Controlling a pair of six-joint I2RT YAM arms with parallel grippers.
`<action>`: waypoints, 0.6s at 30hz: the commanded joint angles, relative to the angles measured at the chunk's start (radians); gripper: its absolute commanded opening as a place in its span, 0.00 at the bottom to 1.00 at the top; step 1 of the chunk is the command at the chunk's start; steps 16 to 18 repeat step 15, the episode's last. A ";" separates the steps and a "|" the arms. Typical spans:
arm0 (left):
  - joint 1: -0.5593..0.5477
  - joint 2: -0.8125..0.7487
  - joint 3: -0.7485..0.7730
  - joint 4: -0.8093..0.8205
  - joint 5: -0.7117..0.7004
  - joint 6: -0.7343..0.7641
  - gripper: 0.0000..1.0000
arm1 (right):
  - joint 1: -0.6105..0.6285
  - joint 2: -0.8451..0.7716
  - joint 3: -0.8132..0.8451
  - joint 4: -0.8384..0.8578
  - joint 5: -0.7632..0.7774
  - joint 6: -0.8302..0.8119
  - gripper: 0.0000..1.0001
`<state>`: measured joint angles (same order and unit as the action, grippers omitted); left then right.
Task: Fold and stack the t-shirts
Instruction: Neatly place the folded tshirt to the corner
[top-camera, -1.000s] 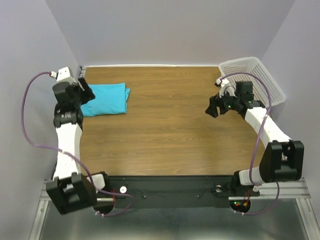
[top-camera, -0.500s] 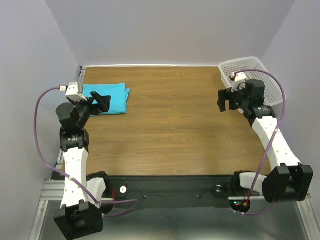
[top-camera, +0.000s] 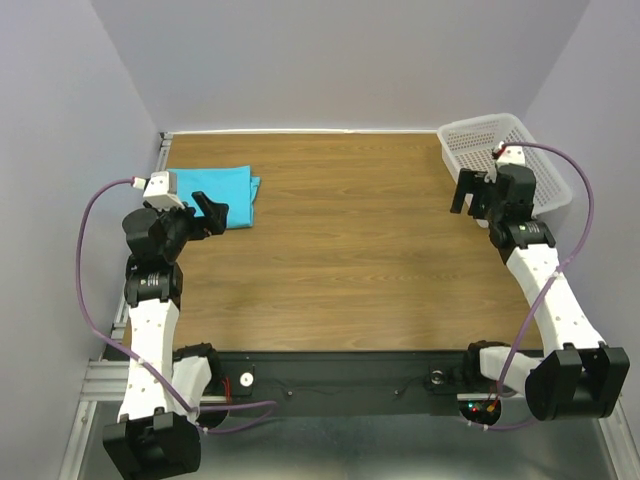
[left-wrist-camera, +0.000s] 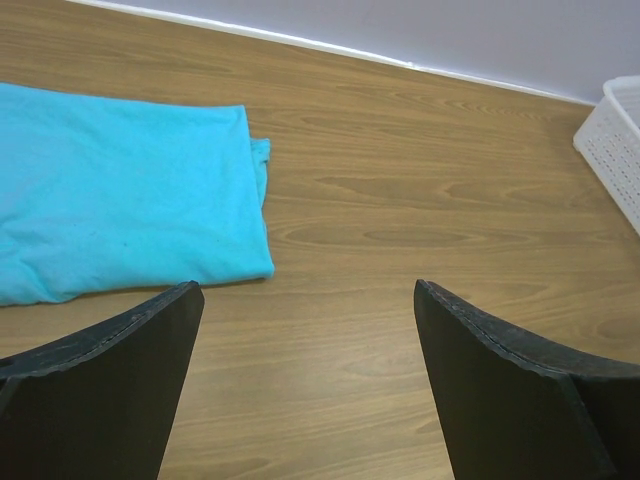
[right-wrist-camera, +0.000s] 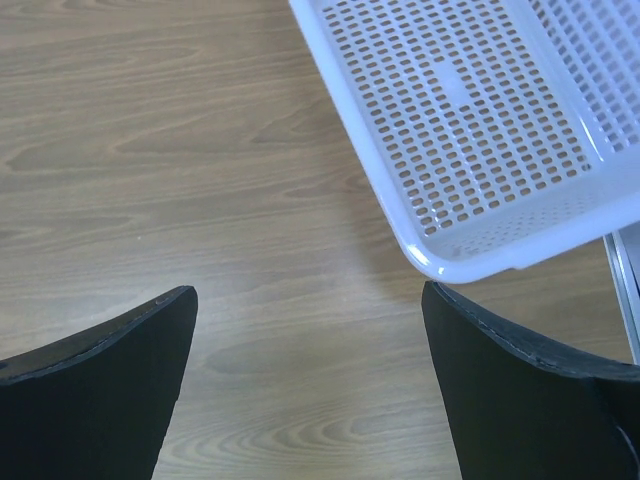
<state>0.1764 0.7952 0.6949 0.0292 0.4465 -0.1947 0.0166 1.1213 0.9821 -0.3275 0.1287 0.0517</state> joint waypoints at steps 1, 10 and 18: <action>-0.003 -0.017 -0.005 0.005 -0.022 0.021 0.99 | -0.007 -0.038 -0.017 0.071 0.078 0.071 1.00; -0.003 -0.011 0.008 -0.015 -0.034 0.026 0.98 | -0.009 -0.041 -0.039 0.099 0.100 0.047 1.00; -0.003 -0.016 0.009 -0.020 -0.043 0.028 0.98 | -0.007 -0.028 -0.046 0.114 0.106 0.028 1.00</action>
